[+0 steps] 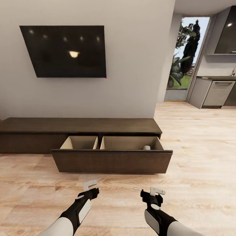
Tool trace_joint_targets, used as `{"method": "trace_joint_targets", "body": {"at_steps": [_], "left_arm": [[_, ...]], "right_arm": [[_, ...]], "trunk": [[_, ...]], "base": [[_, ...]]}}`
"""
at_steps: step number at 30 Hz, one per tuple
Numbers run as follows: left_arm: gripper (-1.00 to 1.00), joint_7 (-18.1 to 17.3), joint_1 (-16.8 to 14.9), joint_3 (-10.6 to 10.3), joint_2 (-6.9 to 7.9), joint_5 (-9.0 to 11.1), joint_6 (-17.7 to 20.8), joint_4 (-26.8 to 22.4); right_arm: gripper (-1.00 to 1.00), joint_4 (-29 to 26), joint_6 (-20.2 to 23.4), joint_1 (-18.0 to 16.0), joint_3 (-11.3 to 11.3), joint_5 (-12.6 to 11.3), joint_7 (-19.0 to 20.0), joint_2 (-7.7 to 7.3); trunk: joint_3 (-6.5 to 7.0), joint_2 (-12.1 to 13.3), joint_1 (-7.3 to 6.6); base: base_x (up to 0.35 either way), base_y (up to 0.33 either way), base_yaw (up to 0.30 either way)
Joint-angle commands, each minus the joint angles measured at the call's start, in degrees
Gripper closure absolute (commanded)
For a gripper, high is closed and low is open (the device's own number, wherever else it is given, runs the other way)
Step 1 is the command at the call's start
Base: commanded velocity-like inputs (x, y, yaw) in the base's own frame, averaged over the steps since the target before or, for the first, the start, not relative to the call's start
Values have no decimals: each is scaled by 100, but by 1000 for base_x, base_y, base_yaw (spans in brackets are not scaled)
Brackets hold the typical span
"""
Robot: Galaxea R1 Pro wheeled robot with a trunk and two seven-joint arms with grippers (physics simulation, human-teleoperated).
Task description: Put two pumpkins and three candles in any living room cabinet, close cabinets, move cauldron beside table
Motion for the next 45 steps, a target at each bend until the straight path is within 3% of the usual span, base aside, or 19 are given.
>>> {"method": "trace_joint_targets", "body": {"at_steps": [1,8,11,14,15,17,24,34,45], "left_arm": [[-100,12,0,11,-3,46,29,-14],[-100,14,0,11,-11,46,29,-14],[-100,13,0,11,-12,46,29,-14],[-100,12,0,9,-12,46,29,-14],[-100,8,0,6,-14,46,29,-14],[-100,6,0,4,-17,41,29,-14],[-100,-7,0,-18,-28,32,29,-14],[-100,-14,0,-32,-38,23,12,-14],[-100,-14,0,-33,-30,34,12,-14]], "right_arm": [[-100,-18,-35,-5,45,-58,-20,-2],[-100,-896,-3,-22,38,54,-39,-14],[-100,-1116,48,-28,38,447,-38,-3],[-100,-980,34,-30,49,704,-22,11],[-100,-712,-49,-31,63,815,-10,50],[-100,-516,-186,-31,65,873,33,89],[-100,-313,-337,-31,43,937,316,117],[-100,-274,-356,-31,38,935,358,111],[-100,-282,-369,-31,43,934,355,109]], "trunk": [[-24,-44,21],[-150,-325,175],[-203,-445,241],[-257,-565,307],[-275,-605,329],[-311,-686,373],[-437,-966,527],[-616,-1366,746],[-860,-1381,774]], "base": [[0,0,0],[0,0,0],[0,0,0],[0,0,0],[0,0,0],[0,0,0],[0,0,0],[0,0,0],[0,0,0]]}}
